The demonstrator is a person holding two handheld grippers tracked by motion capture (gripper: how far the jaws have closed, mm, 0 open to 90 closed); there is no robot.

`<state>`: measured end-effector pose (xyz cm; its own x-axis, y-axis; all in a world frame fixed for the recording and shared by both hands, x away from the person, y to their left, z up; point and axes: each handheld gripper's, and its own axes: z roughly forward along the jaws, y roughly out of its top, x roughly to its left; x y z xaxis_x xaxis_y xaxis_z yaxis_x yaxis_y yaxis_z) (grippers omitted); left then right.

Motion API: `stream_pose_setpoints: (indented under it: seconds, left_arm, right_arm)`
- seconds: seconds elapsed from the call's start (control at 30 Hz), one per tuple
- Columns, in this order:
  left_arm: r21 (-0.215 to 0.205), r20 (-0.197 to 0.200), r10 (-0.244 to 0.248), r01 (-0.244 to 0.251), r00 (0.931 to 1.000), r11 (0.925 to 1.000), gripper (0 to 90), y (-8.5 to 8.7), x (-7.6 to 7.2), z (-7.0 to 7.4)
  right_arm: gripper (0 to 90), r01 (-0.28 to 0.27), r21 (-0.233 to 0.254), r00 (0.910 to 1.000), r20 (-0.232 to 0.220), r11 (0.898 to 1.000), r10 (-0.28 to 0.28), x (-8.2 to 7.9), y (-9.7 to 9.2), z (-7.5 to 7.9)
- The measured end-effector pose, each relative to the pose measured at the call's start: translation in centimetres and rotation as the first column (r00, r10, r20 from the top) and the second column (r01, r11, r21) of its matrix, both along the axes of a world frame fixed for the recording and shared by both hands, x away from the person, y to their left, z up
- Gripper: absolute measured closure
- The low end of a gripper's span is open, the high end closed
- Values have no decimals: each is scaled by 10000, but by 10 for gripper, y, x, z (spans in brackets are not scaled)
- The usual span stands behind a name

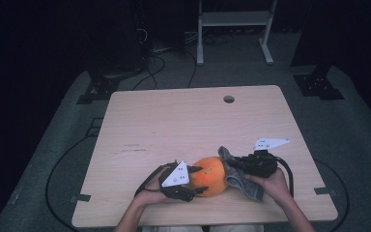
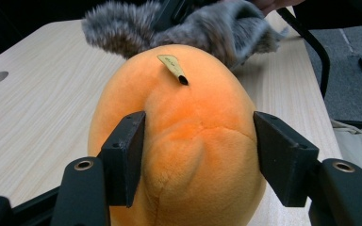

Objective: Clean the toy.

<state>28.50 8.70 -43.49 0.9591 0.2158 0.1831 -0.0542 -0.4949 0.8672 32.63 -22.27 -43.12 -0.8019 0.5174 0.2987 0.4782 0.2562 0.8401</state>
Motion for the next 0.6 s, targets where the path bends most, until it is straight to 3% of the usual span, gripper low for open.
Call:
stream_pose_setpoints:
  seconds: [0.13,0.27,0.4,0.5,0.6]
  left_arm:
    - [27,26,-16,16,10000,10000,364,1,0,0]
    - [-251,-114,233,-236,9997,9994,346,0,2,-1]
    - [-427,-188,713,-720,9973,9965,294,-5,4,-2]
    - [-349,-145,988,-992,9950,9945,248,-10,4,-3]
    - [-342,64,1145,-1142,9934,9929,291,-11,4,-2]
  right_arm:
    - [802,346,-476,9989,-284,9983,-360,1,-7,-6]
    - [802,-92,166,9999,146,9998,90,-7,-9,8]
    - [802,-971,773,9936,654,9923,921,-17,4,23]
    - [801,-1294,308,9878,911,9911,1261,-22,20,26]
    - [801,-892,241,9931,791,9957,870,-16,19,19]
